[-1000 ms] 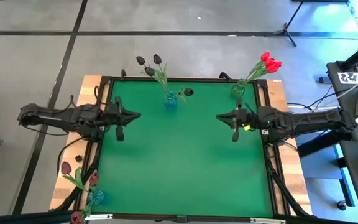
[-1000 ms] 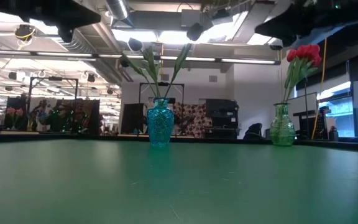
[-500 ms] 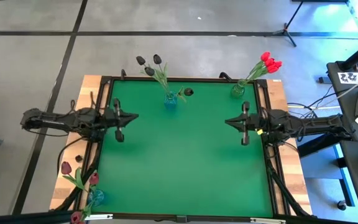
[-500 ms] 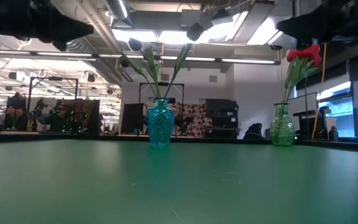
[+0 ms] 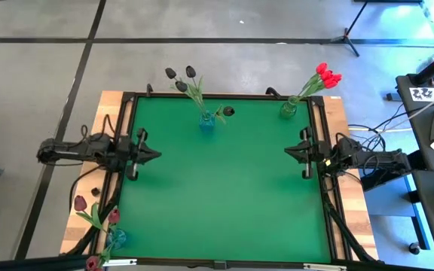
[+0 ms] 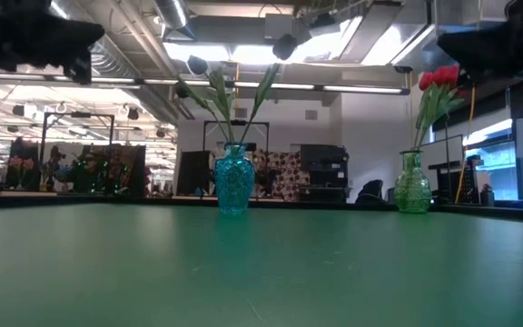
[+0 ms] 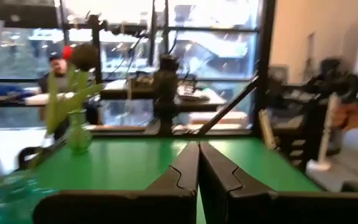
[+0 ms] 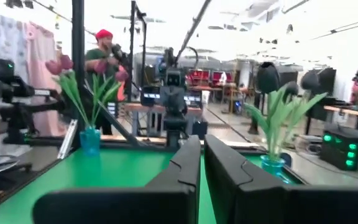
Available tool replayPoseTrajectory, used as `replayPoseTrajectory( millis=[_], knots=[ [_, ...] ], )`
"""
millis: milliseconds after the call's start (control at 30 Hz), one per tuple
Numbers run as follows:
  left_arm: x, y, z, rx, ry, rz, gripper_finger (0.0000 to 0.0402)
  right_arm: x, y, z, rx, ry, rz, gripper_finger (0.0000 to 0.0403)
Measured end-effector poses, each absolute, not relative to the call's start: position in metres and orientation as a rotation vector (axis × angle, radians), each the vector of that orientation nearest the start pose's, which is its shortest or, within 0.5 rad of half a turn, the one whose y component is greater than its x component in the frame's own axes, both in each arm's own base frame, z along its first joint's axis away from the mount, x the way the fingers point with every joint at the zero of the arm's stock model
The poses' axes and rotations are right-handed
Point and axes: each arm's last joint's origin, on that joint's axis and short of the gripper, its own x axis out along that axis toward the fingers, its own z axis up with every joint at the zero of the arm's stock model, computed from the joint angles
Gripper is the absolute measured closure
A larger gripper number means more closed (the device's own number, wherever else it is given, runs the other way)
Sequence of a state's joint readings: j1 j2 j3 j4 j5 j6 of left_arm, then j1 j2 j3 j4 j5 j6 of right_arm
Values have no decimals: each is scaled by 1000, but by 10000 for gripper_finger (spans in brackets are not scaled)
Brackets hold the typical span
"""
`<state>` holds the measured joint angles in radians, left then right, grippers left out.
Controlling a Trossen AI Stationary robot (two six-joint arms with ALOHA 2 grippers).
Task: Sort flowers into vase by color
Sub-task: Return to Home Position
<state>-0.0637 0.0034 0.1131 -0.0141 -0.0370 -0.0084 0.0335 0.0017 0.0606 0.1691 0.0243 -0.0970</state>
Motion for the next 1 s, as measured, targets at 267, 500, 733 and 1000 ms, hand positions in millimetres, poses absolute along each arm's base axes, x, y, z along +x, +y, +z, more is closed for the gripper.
replayPoseTrajectory(
  millis=[267,500,733,1000],
  knots=[
    [97,-8,174,-68,-88,-121,401,95,3,186,34,-202,42,379],
    [97,-6,168,-44,-25,-54,401,97,3,169,82,-27,45,379],
    [98,-5,166,-43,-8,-33,401,98,3,168,81,-9,27,379],
    [98,-5,166,-43,-7,-32,401,98,3,168,81,-5,27,379]
  ],
)
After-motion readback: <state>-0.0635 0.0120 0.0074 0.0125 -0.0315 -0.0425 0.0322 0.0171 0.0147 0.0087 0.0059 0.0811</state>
